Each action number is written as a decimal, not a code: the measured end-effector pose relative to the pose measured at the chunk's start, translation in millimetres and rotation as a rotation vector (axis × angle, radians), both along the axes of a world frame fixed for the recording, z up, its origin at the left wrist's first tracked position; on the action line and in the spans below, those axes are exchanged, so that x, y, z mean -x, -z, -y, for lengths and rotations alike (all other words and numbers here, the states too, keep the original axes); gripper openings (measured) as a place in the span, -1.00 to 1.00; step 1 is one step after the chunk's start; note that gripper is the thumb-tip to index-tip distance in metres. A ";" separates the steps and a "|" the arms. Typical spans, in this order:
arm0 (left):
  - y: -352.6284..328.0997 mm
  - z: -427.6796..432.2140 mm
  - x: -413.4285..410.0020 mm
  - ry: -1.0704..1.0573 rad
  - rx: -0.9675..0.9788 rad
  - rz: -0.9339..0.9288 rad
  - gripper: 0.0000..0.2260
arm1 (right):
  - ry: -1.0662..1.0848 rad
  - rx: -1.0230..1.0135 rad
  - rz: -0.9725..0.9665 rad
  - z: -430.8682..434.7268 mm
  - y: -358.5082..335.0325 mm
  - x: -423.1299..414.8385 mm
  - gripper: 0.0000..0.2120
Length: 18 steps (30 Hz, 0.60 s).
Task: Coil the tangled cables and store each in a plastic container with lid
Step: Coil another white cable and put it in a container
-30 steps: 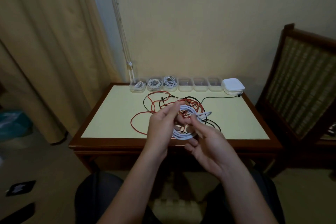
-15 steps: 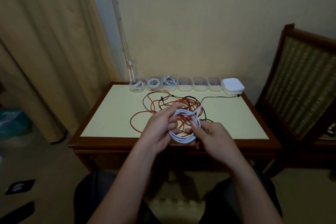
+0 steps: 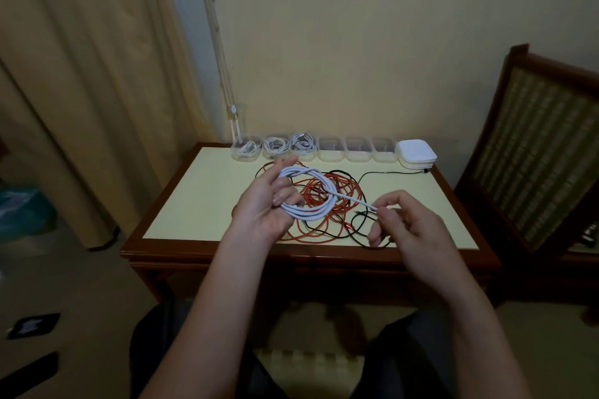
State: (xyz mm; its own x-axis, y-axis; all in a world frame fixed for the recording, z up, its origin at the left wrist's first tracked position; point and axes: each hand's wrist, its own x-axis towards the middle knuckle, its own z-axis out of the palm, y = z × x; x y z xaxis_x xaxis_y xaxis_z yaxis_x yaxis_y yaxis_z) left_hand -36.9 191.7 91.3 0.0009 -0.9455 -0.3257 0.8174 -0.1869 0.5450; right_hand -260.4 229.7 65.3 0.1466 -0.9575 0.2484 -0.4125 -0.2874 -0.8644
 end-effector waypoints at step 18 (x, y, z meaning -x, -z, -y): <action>-0.6 -21.0 39.3 -0.082 0.081 0.060 -0.84 | 0.113 -0.318 0.687 -3.9 13.3 -59.9 -0.78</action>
State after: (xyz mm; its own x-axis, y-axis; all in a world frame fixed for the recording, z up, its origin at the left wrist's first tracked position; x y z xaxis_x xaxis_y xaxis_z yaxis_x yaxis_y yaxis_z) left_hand -76.2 212.7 91.9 0.0966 -0.9645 -0.2457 0.7935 -0.0744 0.6040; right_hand -200.5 233.5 52.0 -0.0447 -0.9981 -0.0421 0.2357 0.0304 -0.9713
